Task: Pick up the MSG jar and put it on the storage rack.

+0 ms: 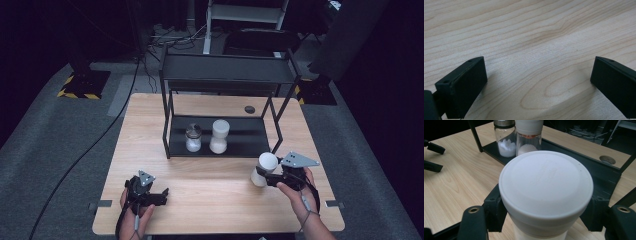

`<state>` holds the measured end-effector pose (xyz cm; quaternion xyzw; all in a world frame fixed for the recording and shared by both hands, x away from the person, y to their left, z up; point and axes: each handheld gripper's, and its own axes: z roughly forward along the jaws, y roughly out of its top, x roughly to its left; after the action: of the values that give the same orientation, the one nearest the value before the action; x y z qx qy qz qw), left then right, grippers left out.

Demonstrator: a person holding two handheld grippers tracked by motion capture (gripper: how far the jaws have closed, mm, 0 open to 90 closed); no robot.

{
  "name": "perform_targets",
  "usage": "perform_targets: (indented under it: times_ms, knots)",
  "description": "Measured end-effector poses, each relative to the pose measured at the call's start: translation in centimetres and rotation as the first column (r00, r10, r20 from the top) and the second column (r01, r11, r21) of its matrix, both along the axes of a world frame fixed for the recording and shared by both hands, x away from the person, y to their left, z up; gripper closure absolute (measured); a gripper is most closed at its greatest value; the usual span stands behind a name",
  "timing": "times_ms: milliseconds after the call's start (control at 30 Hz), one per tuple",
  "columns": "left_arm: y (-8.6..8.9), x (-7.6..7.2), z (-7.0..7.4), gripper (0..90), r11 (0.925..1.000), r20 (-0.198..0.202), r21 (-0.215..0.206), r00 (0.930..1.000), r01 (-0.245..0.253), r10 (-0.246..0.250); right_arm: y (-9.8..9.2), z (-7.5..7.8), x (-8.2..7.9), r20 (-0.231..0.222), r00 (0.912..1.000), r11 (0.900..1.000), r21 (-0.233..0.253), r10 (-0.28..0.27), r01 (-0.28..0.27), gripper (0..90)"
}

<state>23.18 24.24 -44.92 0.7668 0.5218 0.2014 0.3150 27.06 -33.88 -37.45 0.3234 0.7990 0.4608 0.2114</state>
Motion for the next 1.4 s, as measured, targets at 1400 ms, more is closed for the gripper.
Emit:
perform_targets:
  times_ms: [1400]
  knots:
    - [-0.2, -0.1, 0.0, 0.0, 0.9999, 0.0, 0.0, 0.9999, -0.013, 0.013, 1.7, 5.0, 5.3, 0.009, 0.9999, 0.999, 0.043, 0.013, -0.013, 33.4]
